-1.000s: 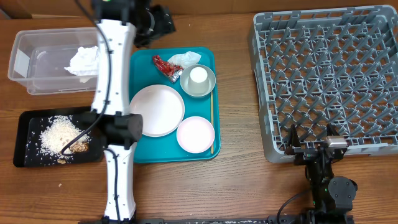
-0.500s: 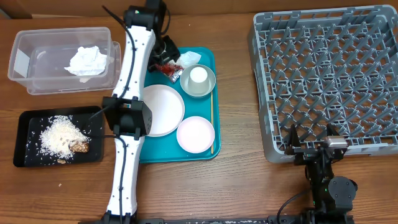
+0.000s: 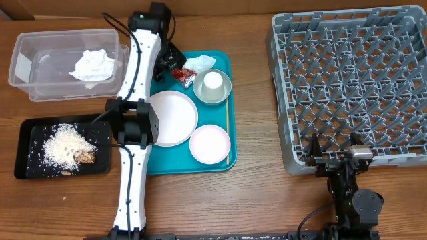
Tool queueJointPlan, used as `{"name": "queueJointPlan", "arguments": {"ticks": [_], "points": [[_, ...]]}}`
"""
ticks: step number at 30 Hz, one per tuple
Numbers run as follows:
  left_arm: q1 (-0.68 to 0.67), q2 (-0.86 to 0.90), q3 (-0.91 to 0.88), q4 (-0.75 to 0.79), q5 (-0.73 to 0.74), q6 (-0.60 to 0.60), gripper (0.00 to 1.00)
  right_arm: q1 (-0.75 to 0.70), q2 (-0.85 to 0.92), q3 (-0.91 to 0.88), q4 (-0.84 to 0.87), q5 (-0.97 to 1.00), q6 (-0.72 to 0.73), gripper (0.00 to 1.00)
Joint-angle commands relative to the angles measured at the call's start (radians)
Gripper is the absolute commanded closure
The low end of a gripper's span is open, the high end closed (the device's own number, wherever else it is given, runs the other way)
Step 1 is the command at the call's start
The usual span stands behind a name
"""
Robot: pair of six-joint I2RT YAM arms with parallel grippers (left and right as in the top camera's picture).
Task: Sort waste into correct bins and load items into the dishwasher
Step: 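Move the left gripper to the red wrapper and grasp it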
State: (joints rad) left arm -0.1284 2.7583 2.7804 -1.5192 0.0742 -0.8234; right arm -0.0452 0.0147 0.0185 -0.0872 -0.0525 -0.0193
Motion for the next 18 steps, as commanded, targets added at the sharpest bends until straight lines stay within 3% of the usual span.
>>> {"name": "queueJointPlan", "arguments": {"ticks": [1, 4, 9, 12, 15, 18], "points": [[-0.005, 0.019, -0.023, 0.013, 0.004, -0.022, 0.38, -0.003, -0.011, -0.010, 0.007, -0.001, -0.004, 0.00], [-0.005, 0.019, -0.025, 0.015, 0.004, -0.022, 0.49, -0.003, -0.011, -0.010, 0.006, -0.001, -0.004, 0.00], [-0.005, 0.019, -0.029, 0.019, -0.016, -0.014, 0.55, -0.003, -0.011, -0.010, 0.006, -0.001, -0.004, 0.00], [-0.005, 0.019, -0.034, 0.018, -0.038, -0.010, 0.68, -0.003, -0.011, -0.010, 0.007, -0.001, -0.004, 0.00], [-0.005, 0.019, -0.044, 0.018, -0.037, -0.010, 0.94, -0.003, -0.011, -0.010, 0.006, -0.001, -0.004, 0.00], [-0.005, 0.015, -0.042, 0.006, -0.040, 0.001, 0.96, -0.003, -0.011, -0.010, 0.007, -0.001, -0.004, 0.00]]}}
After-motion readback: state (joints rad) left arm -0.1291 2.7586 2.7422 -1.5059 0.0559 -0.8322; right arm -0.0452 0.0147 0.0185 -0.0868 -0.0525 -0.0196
